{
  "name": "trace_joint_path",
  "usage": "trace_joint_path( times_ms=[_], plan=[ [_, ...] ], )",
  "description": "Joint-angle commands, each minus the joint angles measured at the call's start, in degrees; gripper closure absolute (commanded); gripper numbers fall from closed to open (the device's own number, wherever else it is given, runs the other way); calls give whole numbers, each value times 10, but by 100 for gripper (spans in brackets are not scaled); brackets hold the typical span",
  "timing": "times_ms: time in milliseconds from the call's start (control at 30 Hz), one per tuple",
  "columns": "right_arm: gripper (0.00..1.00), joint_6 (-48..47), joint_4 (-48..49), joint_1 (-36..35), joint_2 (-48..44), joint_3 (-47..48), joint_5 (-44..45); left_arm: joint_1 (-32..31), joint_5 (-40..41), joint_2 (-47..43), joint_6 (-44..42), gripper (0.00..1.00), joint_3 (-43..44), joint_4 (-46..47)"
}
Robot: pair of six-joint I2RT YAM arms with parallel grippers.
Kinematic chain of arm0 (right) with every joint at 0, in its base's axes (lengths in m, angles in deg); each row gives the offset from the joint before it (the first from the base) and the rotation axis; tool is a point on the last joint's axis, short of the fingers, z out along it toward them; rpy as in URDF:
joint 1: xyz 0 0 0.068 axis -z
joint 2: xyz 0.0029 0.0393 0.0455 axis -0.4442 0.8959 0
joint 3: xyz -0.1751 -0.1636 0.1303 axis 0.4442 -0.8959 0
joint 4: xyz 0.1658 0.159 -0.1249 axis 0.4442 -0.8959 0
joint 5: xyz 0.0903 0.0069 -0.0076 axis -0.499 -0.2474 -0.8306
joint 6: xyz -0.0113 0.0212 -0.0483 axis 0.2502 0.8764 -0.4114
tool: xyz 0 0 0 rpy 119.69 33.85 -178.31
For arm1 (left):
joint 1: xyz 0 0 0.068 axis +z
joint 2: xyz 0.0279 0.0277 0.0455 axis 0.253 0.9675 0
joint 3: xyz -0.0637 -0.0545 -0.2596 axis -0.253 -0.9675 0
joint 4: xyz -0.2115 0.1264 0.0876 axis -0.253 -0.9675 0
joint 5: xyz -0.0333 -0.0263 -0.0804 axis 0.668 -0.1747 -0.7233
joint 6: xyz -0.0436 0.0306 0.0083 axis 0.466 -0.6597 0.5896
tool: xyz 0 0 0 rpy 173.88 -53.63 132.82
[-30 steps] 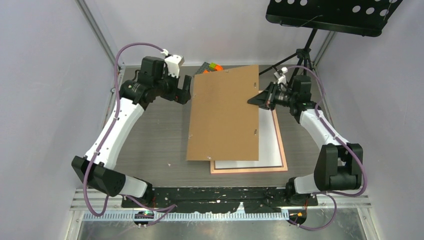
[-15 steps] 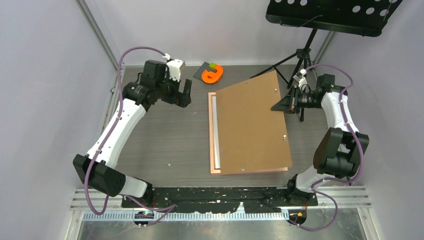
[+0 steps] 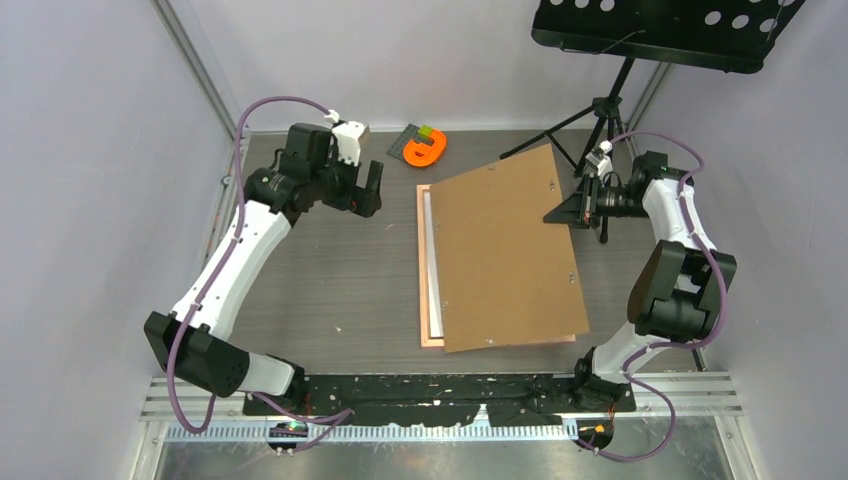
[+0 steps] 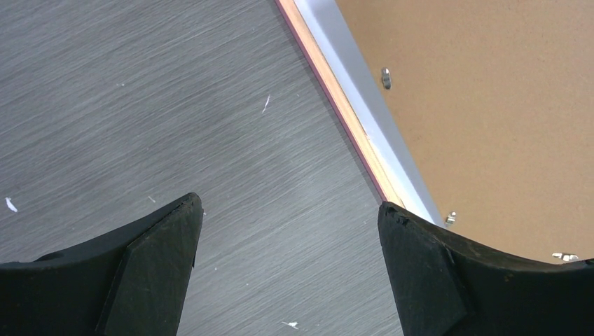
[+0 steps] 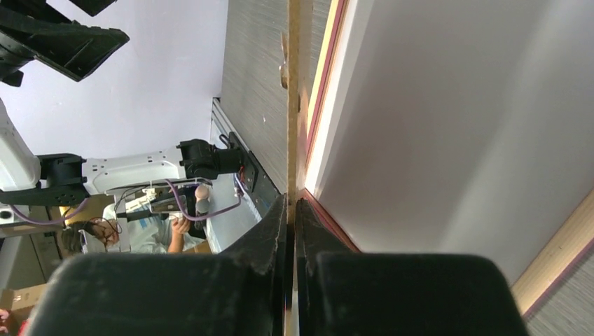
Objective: Put the photo into the frame
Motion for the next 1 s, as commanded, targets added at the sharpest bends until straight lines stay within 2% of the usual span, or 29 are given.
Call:
trace_joint_path(
  times_ms=[0,133,333,967],
  plan=[
    [94,142,141,4,-49,-24,-51,2,-8,-16,-2,7,-6,28],
    [94,220,204,3,-54,-37,-40,2,-7,-15,-3,7,-7,28],
    [94,247,232,3,-42,-36,-41,2,-4,-14,-3,7,-10,28],
    [94,230,234,-22,-2,-31,-28,2,0,-11,-6,7,-13,30]
  ],
)
